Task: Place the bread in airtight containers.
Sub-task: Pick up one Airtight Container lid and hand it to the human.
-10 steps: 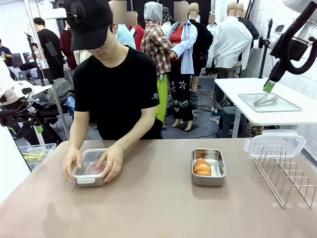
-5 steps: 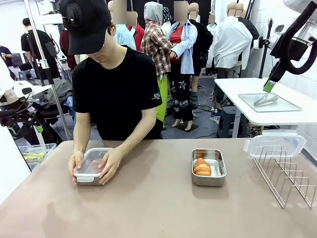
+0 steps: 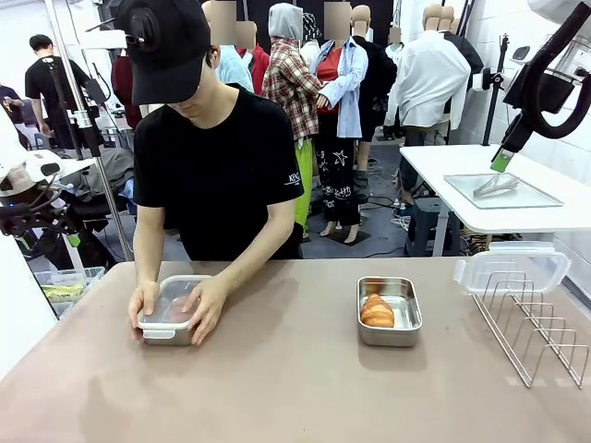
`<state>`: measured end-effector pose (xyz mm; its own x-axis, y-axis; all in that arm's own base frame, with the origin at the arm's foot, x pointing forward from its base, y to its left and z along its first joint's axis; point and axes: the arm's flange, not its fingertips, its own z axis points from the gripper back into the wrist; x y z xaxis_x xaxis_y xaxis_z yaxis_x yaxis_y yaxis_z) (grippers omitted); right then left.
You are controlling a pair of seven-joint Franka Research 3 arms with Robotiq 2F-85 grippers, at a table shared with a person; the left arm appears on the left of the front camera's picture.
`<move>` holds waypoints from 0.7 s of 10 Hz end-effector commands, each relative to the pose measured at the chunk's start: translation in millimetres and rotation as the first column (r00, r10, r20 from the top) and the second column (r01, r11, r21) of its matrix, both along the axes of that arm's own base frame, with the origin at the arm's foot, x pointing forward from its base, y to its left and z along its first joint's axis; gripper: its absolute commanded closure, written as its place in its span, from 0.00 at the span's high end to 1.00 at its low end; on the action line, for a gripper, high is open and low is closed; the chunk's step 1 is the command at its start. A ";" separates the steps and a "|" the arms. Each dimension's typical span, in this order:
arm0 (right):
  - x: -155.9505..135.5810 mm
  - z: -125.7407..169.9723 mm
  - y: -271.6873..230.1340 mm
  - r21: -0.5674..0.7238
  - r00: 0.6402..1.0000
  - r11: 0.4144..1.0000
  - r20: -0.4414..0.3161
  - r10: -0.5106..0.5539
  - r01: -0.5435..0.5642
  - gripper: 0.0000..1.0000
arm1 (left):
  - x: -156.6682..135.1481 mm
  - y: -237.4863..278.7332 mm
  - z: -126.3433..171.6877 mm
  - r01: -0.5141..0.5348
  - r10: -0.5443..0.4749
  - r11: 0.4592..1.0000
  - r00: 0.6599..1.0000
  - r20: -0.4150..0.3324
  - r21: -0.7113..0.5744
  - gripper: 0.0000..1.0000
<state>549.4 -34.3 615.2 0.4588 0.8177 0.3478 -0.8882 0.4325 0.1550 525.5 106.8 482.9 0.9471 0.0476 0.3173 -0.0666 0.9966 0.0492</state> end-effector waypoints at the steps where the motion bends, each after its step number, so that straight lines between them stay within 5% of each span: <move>1: 3.4 0.2 3.1 0.005 1.000 1.000 0.008 -0.015 0.015 1.00 | -0.7 -0.3 2.0 -0.011 0.011 1.000 1.000 0.001 0.016 1.00; 7: 3.4 0.2 3.1 0.005 1.000 1.000 0.008 -0.015 0.015 1.00 | -0.7 -0.3 2.0 -0.011 0.011 1.000 1.000 0.001 0.016 1.00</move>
<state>549.5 -34.3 615.2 0.4588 0.8177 0.3478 -0.8882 0.4325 0.1550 525.5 106.8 482.9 0.9471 0.0476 0.3173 -0.0666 0.9966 0.0492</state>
